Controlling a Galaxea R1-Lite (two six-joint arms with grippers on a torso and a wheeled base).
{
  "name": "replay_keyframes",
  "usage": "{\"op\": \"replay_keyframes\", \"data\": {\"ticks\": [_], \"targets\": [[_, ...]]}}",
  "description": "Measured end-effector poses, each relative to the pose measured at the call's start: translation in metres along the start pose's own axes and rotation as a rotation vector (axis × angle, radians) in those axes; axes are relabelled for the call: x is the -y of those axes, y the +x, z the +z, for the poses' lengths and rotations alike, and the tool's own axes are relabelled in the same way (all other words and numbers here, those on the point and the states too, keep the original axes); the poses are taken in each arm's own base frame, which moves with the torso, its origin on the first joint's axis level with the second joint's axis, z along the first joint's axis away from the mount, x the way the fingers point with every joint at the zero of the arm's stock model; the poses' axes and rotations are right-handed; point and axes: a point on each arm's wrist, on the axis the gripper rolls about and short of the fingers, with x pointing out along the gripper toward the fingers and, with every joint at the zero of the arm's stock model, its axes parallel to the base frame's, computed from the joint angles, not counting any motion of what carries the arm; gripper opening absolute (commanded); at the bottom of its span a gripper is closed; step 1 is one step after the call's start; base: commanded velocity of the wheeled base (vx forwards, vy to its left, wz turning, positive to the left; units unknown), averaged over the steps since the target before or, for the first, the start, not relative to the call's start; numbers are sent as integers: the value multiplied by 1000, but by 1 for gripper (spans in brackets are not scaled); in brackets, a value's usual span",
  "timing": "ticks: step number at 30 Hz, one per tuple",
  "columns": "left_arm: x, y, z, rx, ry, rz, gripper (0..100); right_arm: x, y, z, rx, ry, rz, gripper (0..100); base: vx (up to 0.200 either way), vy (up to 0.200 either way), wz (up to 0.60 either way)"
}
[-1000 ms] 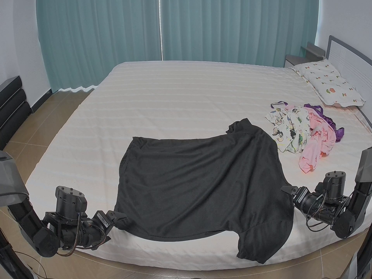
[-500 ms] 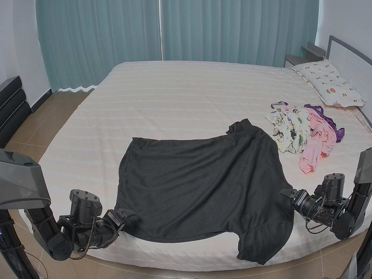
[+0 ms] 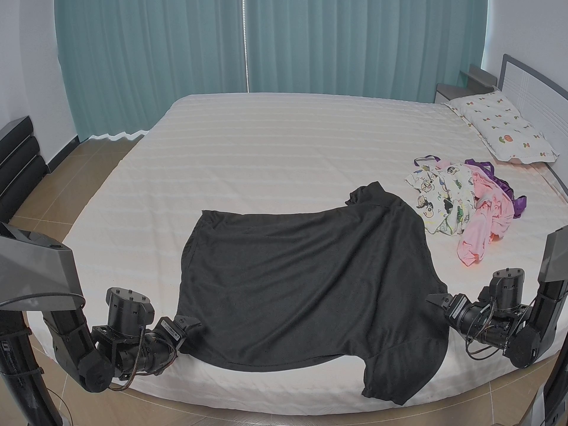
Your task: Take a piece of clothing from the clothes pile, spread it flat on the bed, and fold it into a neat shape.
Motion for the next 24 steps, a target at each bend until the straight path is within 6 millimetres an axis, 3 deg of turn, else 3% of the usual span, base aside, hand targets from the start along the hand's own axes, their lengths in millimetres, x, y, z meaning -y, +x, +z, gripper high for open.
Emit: {"op": "replay_keyframes", "data": {"ticks": [1, 2, 24], "targets": [[0, 1, 0, 0, 0, 2, 100, 0, 0, 0, -1, 0, 0, 100, 0, 0, 0], [0, 2, 0, 0, 0, 4, 0, 0, 0, 0, 0, 0, 0, 100, 0, 0, 0], [-10, -7, 0, 3, -8, 40, 0, 6, 1, -6, -35, -7, -25, 100, 0, 0, 0]]}}
